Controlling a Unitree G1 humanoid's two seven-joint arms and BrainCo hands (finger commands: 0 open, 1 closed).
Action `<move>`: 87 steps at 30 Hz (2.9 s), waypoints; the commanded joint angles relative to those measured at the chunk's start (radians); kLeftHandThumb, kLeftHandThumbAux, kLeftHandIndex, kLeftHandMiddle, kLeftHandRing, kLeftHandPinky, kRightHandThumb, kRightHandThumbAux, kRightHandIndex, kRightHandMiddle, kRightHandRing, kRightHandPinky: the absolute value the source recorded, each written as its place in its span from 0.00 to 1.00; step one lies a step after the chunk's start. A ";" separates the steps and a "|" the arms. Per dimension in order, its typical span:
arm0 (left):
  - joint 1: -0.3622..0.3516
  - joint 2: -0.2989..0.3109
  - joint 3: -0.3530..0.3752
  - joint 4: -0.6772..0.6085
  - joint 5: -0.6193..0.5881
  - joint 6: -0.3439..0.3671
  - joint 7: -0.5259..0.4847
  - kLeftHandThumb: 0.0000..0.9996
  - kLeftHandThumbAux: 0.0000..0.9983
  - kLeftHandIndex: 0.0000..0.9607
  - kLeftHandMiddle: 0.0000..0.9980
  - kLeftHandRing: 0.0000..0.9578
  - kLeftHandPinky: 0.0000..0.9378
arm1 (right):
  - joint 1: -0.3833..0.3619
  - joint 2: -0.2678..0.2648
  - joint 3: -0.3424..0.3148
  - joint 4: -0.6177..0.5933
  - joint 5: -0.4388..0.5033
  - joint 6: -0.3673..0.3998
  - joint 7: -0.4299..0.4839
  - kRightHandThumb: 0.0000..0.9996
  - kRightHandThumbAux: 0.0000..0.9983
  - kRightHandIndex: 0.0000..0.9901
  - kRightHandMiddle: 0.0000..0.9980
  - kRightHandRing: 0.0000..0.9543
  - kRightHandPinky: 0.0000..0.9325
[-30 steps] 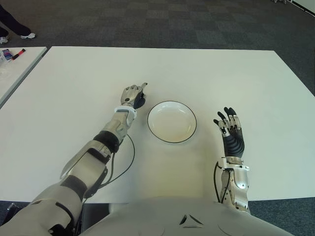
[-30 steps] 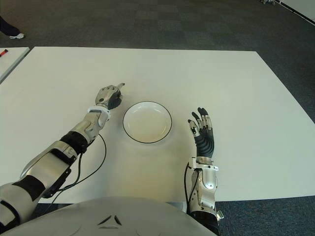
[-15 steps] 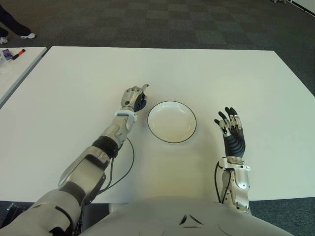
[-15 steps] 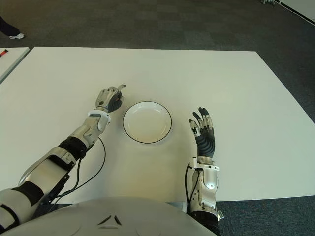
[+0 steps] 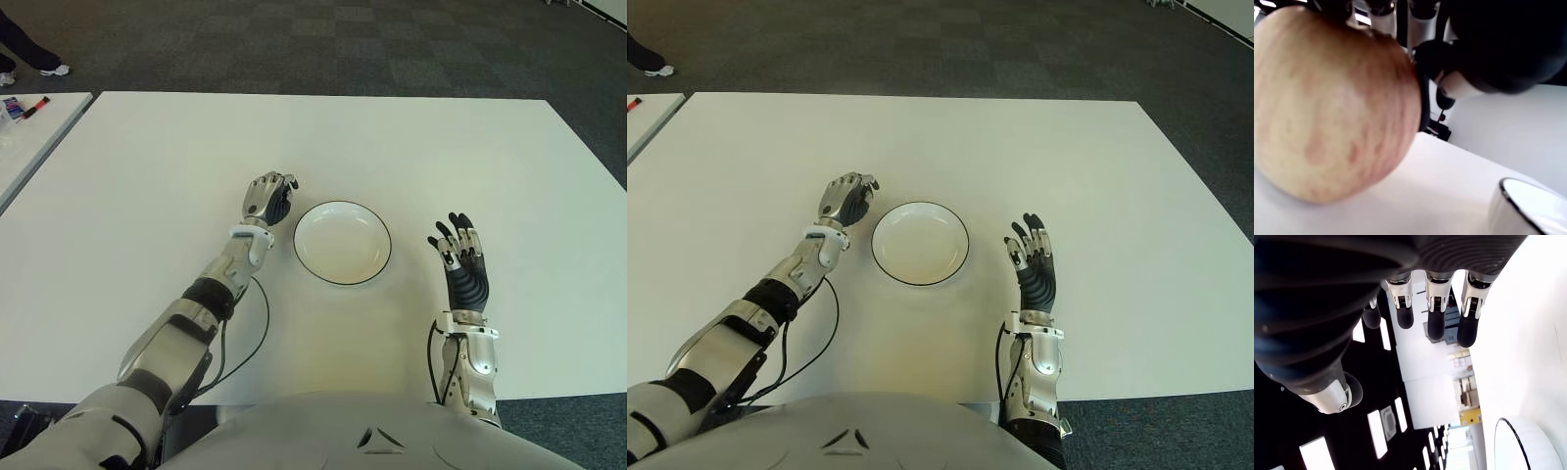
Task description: Put the apples into the plate.
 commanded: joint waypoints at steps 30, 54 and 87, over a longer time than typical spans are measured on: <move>0.030 -0.044 0.020 0.129 -0.024 -0.167 0.185 0.85 0.67 0.42 0.54 0.90 0.91 | -0.005 0.000 -0.013 0.014 0.005 0.008 0.008 0.38 0.66 0.06 0.09 0.13 0.24; 0.017 -0.048 0.013 0.159 0.003 -0.199 0.270 0.85 0.67 0.41 0.54 0.90 0.89 | -0.017 -0.002 -0.019 0.045 0.004 -0.003 0.014 0.41 0.64 0.06 0.08 0.12 0.25; 0.013 -0.045 0.013 0.147 0.018 -0.196 0.308 0.85 0.67 0.41 0.54 0.90 0.88 | -0.045 -0.008 -0.023 0.097 0.005 -0.015 0.026 0.41 0.64 0.08 0.09 0.14 0.27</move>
